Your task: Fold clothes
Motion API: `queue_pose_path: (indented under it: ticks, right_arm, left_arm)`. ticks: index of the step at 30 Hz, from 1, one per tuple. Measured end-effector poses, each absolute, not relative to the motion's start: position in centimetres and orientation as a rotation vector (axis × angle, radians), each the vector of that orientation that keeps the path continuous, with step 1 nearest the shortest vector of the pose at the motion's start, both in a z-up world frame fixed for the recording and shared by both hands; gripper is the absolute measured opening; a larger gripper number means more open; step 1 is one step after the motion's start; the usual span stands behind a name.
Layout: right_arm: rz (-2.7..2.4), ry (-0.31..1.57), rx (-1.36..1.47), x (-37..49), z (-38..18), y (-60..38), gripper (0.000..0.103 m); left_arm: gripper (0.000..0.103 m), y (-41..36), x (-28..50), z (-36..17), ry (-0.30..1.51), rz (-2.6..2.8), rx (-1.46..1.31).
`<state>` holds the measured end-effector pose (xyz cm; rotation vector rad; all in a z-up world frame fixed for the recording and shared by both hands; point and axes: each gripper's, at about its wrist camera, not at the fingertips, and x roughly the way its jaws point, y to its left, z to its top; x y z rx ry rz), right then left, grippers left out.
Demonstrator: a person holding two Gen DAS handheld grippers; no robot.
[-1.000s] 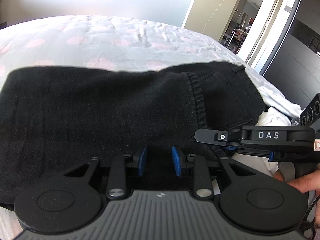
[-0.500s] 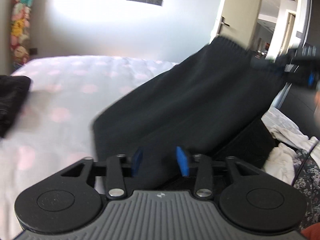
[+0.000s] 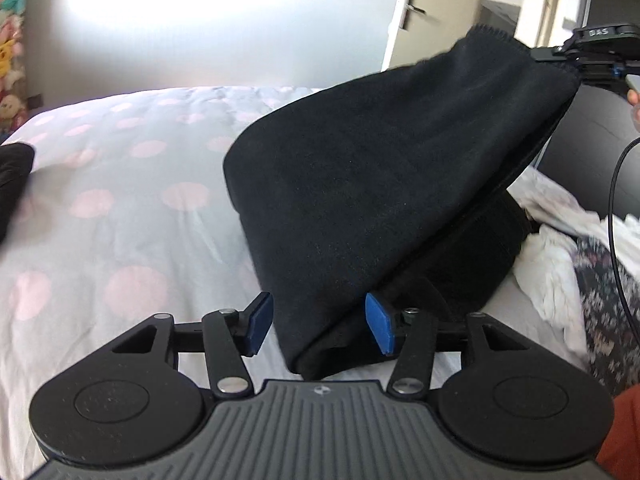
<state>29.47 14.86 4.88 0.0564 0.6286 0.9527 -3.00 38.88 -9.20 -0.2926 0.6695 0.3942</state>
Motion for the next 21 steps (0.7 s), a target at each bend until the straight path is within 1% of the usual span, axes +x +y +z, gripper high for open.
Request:
queue_pose_path:
  ticks: [4,6,8,9,10,12,17,19,21]
  right_arm:
    - [0.878,0.726,0.063,32.0,-1.4,15.3,0.014]
    - [0.843,0.767,0.067,33.2,-4.2,15.5,0.015]
    - [0.802,0.797,0.056,34.4,-6.7,15.5,0.015]
    - [0.793,0.803,0.051,35.1,-7.7,15.3,0.015]
    - [0.781,0.805,0.039,35.4,-8.4,15.4,0.015]
    - [0.764,0.815,0.016,36.2,-9.8,15.0,0.015]
    - [0.731,0.892,-0.019,38.1,-14.0,14.3,0.015]
    - [0.725,0.909,-0.009,38.3,-15.1,14.0,0.016]
    - [0.727,0.898,-0.030,38.2,-14.8,13.9,0.017]
  left_arm:
    - [0.057,38.6,-0.9,-9.5,0.665,0.385,-0.304]
    - [0.048,38.8,0.3,-9.5,0.670,0.388,-0.313]
    - [0.042,39.1,1.8,-9.8,0.689,0.379,-0.315]
    - [0.040,39.2,2.4,-10.1,0.703,0.372,-0.312]
    - [0.040,39.2,3.1,-10.6,0.720,0.369,-0.308]
    - [0.034,39.2,4.4,-11.8,0.760,0.374,-0.302]
    - [0.028,40.0,6.7,-15.3,0.860,0.417,-0.332]
    - [0.028,40.2,7.2,-15.7,0.879,0.422,-0.330]
    - [0.028,40.4,7.4,-15.7,0.892,0.422,-0.324]
